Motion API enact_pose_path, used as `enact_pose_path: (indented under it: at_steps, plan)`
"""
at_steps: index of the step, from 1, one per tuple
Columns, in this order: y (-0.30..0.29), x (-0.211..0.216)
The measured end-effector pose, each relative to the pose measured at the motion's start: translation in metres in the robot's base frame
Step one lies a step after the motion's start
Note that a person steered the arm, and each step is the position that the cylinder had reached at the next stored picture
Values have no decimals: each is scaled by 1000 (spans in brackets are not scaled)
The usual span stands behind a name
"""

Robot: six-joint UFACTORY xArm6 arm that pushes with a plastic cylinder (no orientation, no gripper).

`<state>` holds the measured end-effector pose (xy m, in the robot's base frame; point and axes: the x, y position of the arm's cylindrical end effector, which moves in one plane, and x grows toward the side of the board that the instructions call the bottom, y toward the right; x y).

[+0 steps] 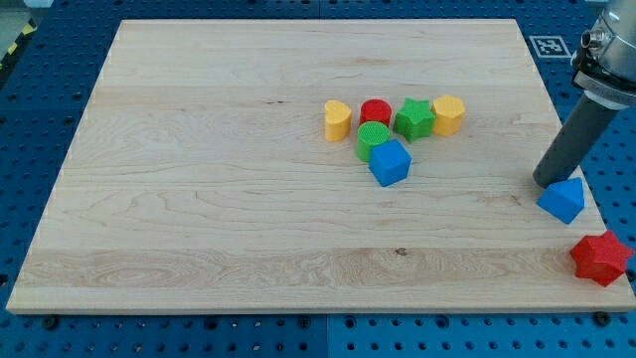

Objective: Drag the blue triangle to the top side of the red star

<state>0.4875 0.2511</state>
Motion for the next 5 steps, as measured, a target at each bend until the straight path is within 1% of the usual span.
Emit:
enact_pose_path:
  at_steps: [1, 3, 4, 5]
  plan:
    - [-16, 0]
    - [-20, 1]
    - [-15, 19]
    - [-10, 25]
